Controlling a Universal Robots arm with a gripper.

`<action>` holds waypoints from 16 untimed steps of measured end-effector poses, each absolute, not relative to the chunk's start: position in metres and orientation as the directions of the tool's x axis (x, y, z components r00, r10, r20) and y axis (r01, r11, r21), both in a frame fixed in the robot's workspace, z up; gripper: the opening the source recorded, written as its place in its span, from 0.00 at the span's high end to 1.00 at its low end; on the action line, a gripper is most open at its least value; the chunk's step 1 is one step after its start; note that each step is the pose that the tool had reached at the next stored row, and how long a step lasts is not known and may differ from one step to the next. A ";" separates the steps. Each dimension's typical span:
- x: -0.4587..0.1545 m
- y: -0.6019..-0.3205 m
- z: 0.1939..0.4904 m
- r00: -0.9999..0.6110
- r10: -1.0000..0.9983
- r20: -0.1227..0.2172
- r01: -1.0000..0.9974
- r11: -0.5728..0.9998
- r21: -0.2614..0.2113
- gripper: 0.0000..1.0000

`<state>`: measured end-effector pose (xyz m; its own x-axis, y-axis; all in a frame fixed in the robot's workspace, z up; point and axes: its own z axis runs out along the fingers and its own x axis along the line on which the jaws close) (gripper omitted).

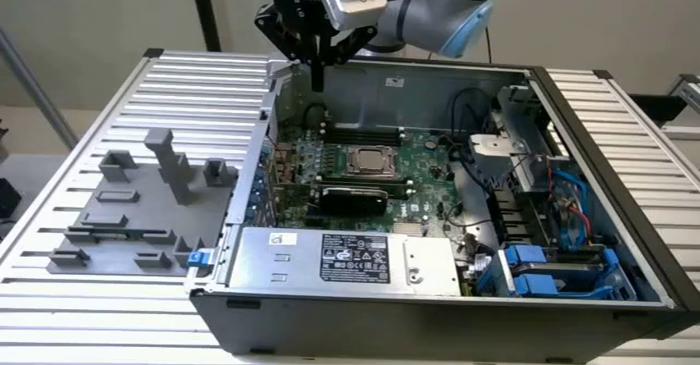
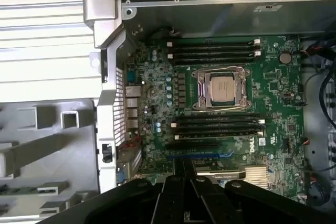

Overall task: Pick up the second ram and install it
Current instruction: 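Reach for the second ram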

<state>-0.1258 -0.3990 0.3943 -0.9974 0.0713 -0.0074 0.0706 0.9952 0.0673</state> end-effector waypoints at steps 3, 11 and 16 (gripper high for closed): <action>-0.139 -0.400 0.394 -0.997 0.071 -0.007 0.071 0.995 0.067 1.00; -0.175 -0.407 0.394 -0.997 0.071 -0.007 0.071 0.995 0.067 1.00; -0.198 -0.410 0.393 -0.997 0.071 -0.007 0.071 0.995 0.067 1.00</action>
